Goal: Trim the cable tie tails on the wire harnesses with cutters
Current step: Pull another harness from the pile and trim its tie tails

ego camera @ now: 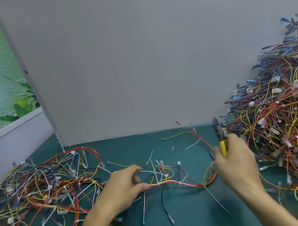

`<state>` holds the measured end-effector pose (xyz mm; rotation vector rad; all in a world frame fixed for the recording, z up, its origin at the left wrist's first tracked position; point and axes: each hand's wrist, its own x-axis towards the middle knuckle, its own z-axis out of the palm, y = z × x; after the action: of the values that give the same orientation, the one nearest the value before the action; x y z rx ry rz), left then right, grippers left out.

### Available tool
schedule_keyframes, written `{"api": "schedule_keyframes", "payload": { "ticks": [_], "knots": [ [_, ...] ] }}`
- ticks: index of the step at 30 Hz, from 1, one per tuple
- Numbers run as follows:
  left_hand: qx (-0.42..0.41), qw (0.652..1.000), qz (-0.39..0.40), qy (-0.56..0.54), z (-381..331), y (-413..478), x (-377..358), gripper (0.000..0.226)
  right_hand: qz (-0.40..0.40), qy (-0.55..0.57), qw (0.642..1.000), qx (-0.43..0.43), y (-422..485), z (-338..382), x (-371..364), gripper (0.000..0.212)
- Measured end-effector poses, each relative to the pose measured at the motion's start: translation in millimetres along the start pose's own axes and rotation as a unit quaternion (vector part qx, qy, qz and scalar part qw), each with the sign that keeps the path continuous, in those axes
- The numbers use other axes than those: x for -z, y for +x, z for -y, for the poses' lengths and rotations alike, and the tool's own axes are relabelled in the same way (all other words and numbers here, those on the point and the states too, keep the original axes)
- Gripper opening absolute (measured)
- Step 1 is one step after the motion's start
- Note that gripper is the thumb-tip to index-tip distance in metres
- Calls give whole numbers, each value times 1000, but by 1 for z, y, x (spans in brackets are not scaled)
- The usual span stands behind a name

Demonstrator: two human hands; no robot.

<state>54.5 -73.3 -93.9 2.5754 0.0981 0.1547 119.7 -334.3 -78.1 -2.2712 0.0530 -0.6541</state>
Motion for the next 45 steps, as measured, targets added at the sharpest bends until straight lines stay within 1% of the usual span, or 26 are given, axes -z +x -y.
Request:
{"api": "schedule_keyframes", "payload": {
  "ticks": [1, 2, 3, 4, 6, 8, 9, 11, 14, 15, 17, 18, 20, 22, 23, 24, 25, 26, 28, 29, 32, 33, 34, 36, 41, 45],
  "knots": [
    [1, 1000, -1, -11, -1, 1, -1, 37, -27, -4, 997, 69, -6, 10, 4, 13],
    [0, 1000, -2, -23, -1, 2, -1, 32, -24, 6, 991, 130, -14, 21, 6, 16],
    [-3, 999, -4, -37, -3, 3, -1, 28, 11, 21, 983, 185, -24, 31, 5, 20],
    [-7, 998, -7, -59, -5, 2, 0, 26, 70, 32, 970, 230, -35, 38, 1, 21],
    [-15, 992, -24, -121, -10, 2, 2, 32, 185, 3, 937, 296, -57, 44, -16, 17],
    [-24, 983, -43, -180, -12, 0, 6, 37, 218, -41, 912, 345, -71, 43, -31, 23],
    [-30, 979, -42, -197, -13, -1, 6, 36, 225, -49, 909, 348, -74, 41, -35, 26],
    [-39, 974, -19, -225, -14, -3, 7, 38, 201, -42, 914, 351, -75, 38, -39, 29],
    [-42, 937, 19, -347, -14, -4, 6, 45, 172, -21, 922, 347, -76, 36, -45, 43],
    [-40, 925, 20, -377, -14, -5, 6, 47, 169, -24, 926, 338, -77, 35, -47, 43],
    [-33, 916, 24, -400, -11, -4, 4, 50, 175, -51, 932, 314, -80, 34, -51, 32],
    [-32, 919, 22, -391, -10, -4, 4, 49, 178, -63, 935, 300, -79, 33, -52, 25],
    [-33, 950, -17, -309, -6, -2, 4, 42, 196, -54, 947, 248, -76, 30, -54, 15],
    [-28, 978, -95, -184, 0, 1, 8, 29, 180, -36, 964, 193, -70, 26, -52, 21],
    [-18, 983, -127, -128, 2, 1, 13, 21, 168, -29, 971, 171, -66, 25, -51, 25],
    [-1, 987, -140, -81, 3, 1, 18, 14, 163, -27, 975, 152, -64, 23, -50, 28],
    [21, 991, -131, -32, 6, 2, 23, 9, 164, -25, 977, 137, -62, 23, -49, 30],
    [43, 993, -103, 22, 9, 2, 28, 11, 171, -27, 977, 125, -62, 23, -49, 33],
    [76, 992, -19, 103, 17, 0, 41, 21, 181, -33, 976, 117, -63, 22, -51, 36],
    [88, 990, 30, 102, 20, -3, 48, 26, 186, -33, 975, 113, -63, 22, -51, 36],
    [117, 975, 186, 17, 28, -13, 67, 33, 199, -32, 974, 100, -63, 23, -50, 39],
    [120, 967, 224, -2, 30, -15, 70, 30, 201, -34, 974, 99, -64, 23, -50, 40],
    [121, 963, 240, -8, 31, -16, 70, 26, 204, -36, 973, 101, -65, 24, -50, 40],
    [117, 968, 224, -1, 31, -15, 67, 23, 211, -27, 970, 115, -66, 24, -51, 37],
    [58, 995, 82, -27, 25, -8, 57, 23, 274, 16, 941, 198, -72, 23, -54, 30],
    [34, 999, 22, -16, 24, -4, 51, 23, 274, 31, 929, 247, -74, 23, -56, 27]
  ]
}}
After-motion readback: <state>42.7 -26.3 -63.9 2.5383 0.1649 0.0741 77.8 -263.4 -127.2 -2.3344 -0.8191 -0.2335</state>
